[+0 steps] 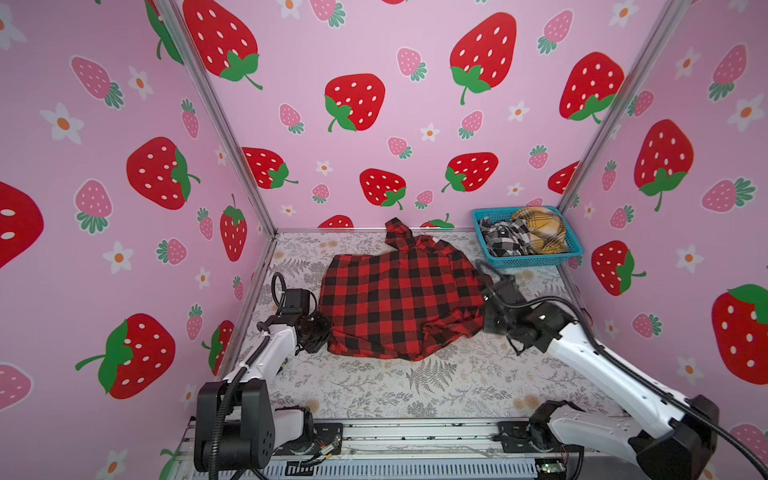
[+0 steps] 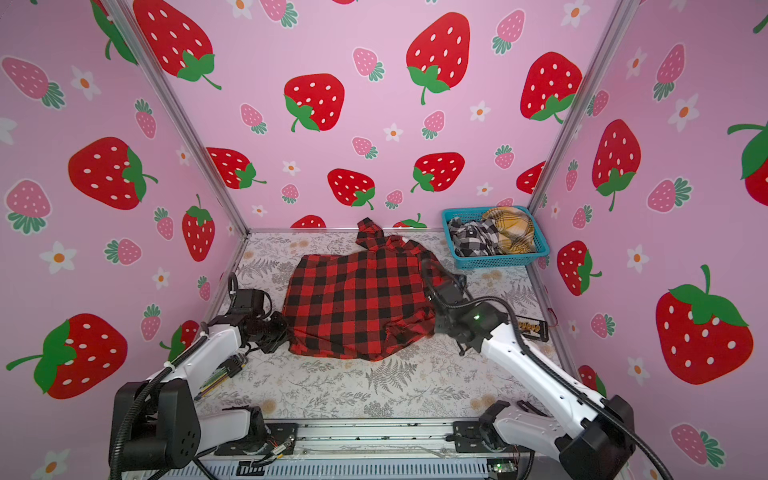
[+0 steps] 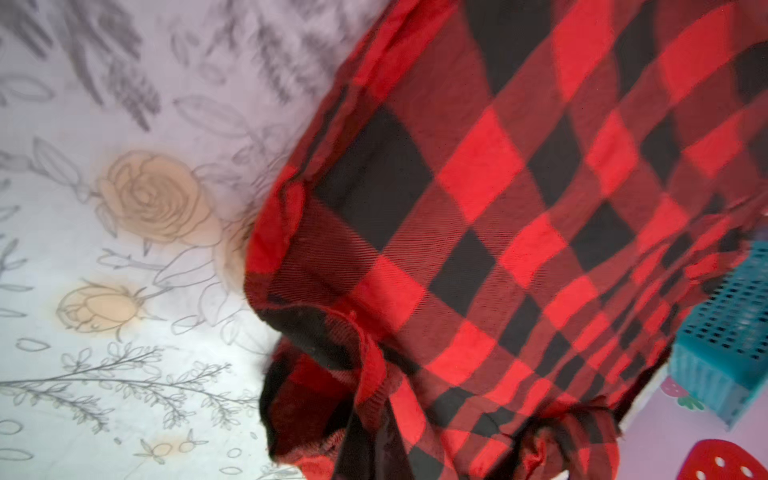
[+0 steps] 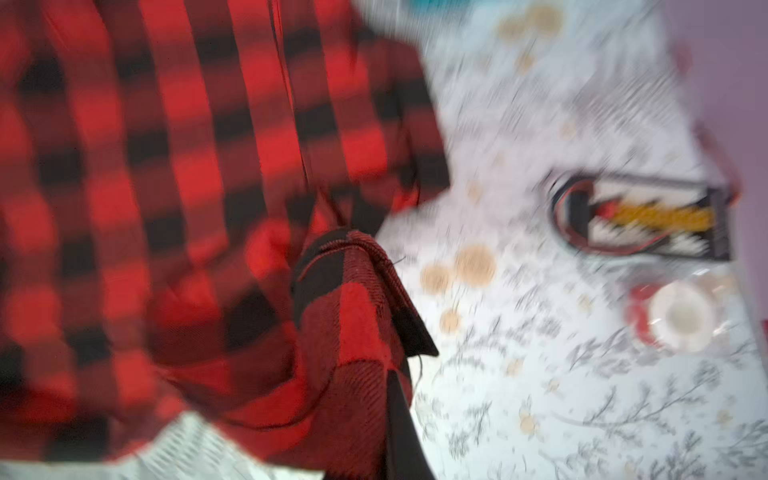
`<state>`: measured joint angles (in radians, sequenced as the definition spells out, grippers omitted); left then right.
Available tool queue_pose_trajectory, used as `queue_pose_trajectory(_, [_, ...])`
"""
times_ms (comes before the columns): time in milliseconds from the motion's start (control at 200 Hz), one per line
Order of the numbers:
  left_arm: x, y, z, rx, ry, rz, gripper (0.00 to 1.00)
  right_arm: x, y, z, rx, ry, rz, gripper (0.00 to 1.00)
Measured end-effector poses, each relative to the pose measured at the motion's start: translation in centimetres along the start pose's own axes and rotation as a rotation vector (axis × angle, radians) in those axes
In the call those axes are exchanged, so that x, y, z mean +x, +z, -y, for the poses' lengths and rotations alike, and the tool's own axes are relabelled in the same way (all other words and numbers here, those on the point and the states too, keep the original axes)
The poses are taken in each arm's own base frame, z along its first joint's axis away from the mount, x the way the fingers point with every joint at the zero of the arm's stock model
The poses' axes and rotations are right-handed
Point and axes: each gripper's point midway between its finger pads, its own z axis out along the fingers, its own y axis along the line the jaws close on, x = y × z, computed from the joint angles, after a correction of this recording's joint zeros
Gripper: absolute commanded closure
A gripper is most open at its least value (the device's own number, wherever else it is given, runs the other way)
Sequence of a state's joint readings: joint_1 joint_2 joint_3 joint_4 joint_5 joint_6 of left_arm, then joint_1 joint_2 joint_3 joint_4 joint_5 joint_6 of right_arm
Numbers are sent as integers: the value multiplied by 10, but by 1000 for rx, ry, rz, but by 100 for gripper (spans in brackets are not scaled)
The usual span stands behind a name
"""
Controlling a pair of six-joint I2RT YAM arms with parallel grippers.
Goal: Fold and stack the long sleeve shirts
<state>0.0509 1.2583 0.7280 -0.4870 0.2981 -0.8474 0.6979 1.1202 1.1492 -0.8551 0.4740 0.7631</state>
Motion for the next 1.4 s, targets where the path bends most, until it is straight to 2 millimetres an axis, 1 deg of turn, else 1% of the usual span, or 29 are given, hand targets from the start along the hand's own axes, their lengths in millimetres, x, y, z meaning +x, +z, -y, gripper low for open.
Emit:
queue_pose_trajectory(5, [-1, -1, 2, 4, 1, 4, 100, -9, -4, -1, -5, 10, 23, 100])
queue_pose_trajectory(15, [-4, -3, 5, 10, 1, 11, 100, -18, -9, 0, -7, 18, 45, 100])
queue_pose_trajectory(35, [-10, -9, 15, 30, 5, 27, 100, -45, -23, 0, -19, 52, 110, 100])
queue_pose_trajectory(40, [-13, -11, 20, 39, 6, 36, 100, -54, -28, -1, -23, 61, 133, 100])
queue_pose_trajectory(95, [-32, -29, 49, 96, 21, 86, 100, -119, -66, 3, -38, 119, 284, 100])
queue_pose_trajectory(135, [-49, -46, 76, 147, 37, 129, 100, -162, -93, 4, -43, 150, 387, 100])
queue_pose_trajectory(140, [-53, -49, 81, 159, 42, 139, 100, -171, -99, 5, -44, 159, 412, 100])
queue_pose_trajectory(170, [-65, -61, 101, 195, 52, 170, 100, -198, -117, 6, -39, 172, 475, 100])
queue_pose_trajectory(180, [-71, -67, 109, 212, 56, 186, 100, -211, -126, 7, -38, 180, 508, 100])
queue_pose_trajectory(205, [-80, -77, 124, 241, 62, 210, 100, -232, -141, 7, -37, 193, 563, 100])
queue_pose_trajectory(250, [-96, -95, 147, 294, 71, 255, 100, -264, -165, 5, -41, 212, 645, 100])
queue_pose_trajectory(295, [-106, -113, 164, 339, 77, 295, 100, -285, -183, 4, -41, 222, 706, 100])
queue_pose_trajectory(330, [-109, -122, 170, 360, 78, 314, 100, -295, -193, 5, -38, 225, 737, 100])
queue_pose_trajectory(365, [-109, -131, 173, 378, 77, 330, 100, -298, -198, 7, -32, 219, 750, 100])
queue_pose_trajectory(405, [-106, -139, 173, 386, 77, 337, 100, -295, -200, 10, -21, 206, 750, 100])
queue_pose_trajectory(440, [-102, -144, 171, 391, 80, 340, 100, -287, -200, 15, -15, 193, 744, 100])
queue_pose_trajectory(500, [-93, -147, 163, 388, 84, 339, 100, -264, -196, 25, -9, 167, 713, 100])
queue_pose_trajectory(560, [-82, -144, 150, 371, 88, 323, 100, -235, -194, 36, -24, 145, 684, 100])
queue_pose_trajectory(645, [-59, -127, 120, 322, 83, 267, 100, -196, -197, 53, -63, 138, 659, 100])
queue_pose_trajectory(705, [-39, -112, 94, 281, 75, 216, 100, -177, -201, 61, -93, 144, 652, 100])
queue_pose_trajectory(780, [-11, -99, 62, 232, 62, 157, 100, -153, -207, 69, -150, 147, 643, 100])
queue_pose_trajectory(855, [15, -94, 32, 196, 53, 119, 100, -130, -204, 70, -207, 135, 622, 100])
queue_pose_trajectory(971, [40, -83, 0, 164, 47, 87, 100, -86, -183, 62, -306, 103, 556, 100])
queue_pose_trajectory(1066, [58, -56, -28, 100, 13, 6, 100, -51, -166, 54, -396, 88, 505, 100])
queue_pose_trajectory(1141, [71, -38, -47, 36, -16, -66, 100, -30, -152, 48, -443, 87, 464, 100])
queue_pose_trajectory(1191, [74, -34, -52, 13, -26, -88, 100, -18, -139, 44, -454, 85, 423, 100])
queue_pose_trajectory(1261, [71, -34, -49, 10, -19, -89, 100, -9, -119, 39, -434, 84, 361, 100])
queue_pose_trajectory(1321, [66, -36, -42, 13, -10, -86, 100, -8, -103, 34, -400, 74, 314, 100])
queue_pose_trajectory(1401, [53, -37, -28, 24, 4, -75, 100, -14, -82, 26, -342, 54, 267, 100])
